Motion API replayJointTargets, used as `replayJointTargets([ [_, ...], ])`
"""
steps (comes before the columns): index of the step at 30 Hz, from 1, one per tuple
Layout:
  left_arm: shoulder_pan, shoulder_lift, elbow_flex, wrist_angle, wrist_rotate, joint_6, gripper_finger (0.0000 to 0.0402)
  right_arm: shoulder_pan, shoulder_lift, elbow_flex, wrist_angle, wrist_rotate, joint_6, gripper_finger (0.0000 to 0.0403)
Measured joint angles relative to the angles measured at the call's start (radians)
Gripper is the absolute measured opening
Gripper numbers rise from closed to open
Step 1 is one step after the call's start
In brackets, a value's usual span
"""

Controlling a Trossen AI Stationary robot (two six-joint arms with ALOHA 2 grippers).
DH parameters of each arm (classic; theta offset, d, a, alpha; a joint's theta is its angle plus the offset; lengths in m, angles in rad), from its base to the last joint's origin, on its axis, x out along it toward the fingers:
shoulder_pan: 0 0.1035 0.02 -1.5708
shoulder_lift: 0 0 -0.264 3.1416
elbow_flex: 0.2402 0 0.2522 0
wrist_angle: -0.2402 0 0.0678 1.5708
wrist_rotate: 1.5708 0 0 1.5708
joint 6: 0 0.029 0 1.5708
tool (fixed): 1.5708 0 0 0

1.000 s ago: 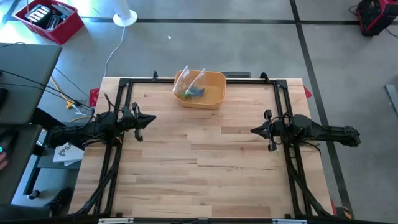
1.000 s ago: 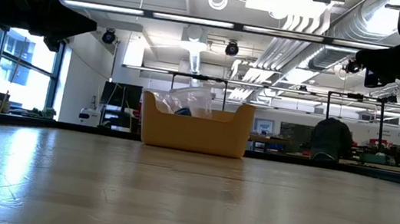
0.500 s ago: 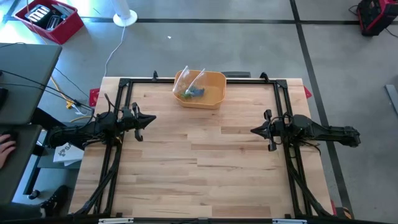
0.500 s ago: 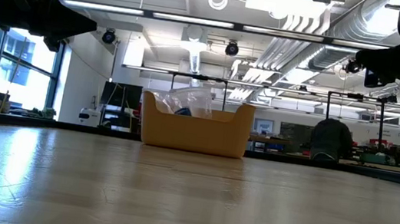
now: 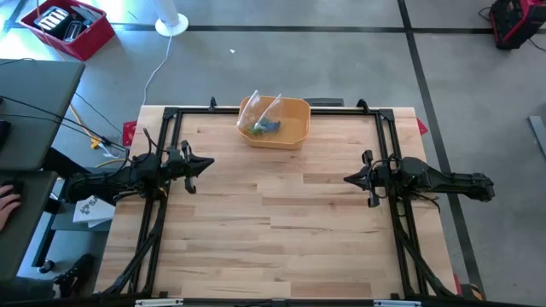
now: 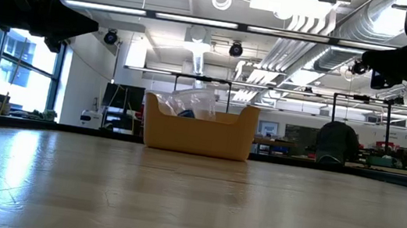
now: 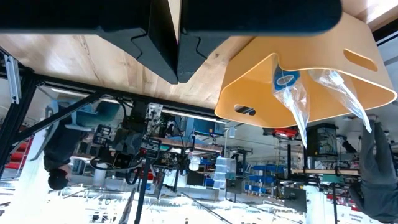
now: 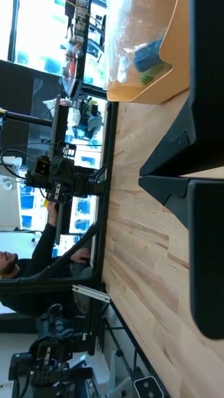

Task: Roll bandage
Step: Return to Home Position

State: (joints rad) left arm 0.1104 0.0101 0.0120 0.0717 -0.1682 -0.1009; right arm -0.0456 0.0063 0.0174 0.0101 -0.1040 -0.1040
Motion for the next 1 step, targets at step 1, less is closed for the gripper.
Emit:
replayJointTargets([
  [1,0.0,0.0,0.0,0.0,0.0,0.0,0.0003,0.0,0.0,0.0,0.0,0.0,-0.001,0.0],
])
